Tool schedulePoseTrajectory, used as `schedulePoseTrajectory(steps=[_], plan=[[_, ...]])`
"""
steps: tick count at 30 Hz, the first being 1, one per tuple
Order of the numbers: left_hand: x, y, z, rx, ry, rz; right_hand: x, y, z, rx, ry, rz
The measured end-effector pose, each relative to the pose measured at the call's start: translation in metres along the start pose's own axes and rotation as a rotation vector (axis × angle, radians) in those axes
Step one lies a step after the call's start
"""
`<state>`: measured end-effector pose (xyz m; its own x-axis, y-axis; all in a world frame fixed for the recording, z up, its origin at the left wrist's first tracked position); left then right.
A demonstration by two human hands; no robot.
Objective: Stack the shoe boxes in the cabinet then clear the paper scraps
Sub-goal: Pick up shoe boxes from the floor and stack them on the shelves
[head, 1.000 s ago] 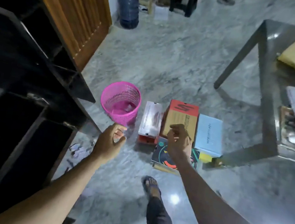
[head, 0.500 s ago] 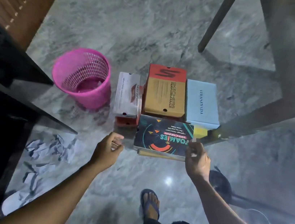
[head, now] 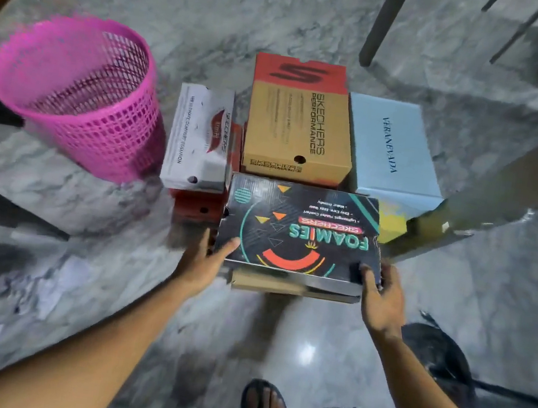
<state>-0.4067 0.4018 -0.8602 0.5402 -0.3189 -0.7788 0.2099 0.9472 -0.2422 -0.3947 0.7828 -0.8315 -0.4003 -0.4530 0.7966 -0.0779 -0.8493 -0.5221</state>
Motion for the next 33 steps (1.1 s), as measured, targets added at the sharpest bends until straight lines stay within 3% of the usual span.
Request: schedulePoseTrajectory(steps=[6, 13, 24, 33], plan=[[0.016, 0.010, -0.020, 0.045, 0.065, 0.269, 0.000, 0.018, -0.003, -0.074, -0.142, -0.158], [0.027, -0.026, 0.029, -0.116, 0.167, 0.238, 0.026, 0.040, 0.038, -0.046, -0.283, -0.165], [0.113, -0.153, 0.135, -0.378, 0.189, 0.333, 0.105, 0.173, 0.100, 0.398, -0.513, 0.046], [0.222, -0.252, 0.238, -0.680, 0.058, 0.403, 0.159, 0.320, 0.154, 0.795, -0.648, 0.167]])
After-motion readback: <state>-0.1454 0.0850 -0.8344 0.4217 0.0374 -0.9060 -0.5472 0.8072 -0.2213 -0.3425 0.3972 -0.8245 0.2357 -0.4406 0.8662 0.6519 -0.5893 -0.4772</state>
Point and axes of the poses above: each hand's wrist, its own z-axis away from the middle knuckle, its own y-axis out of the palm, x = y × z, the point moved 9 cm from there along -z, towards the middle knuckle, and after that the axes turned 10 degrees about x, right-handed, at the moved point
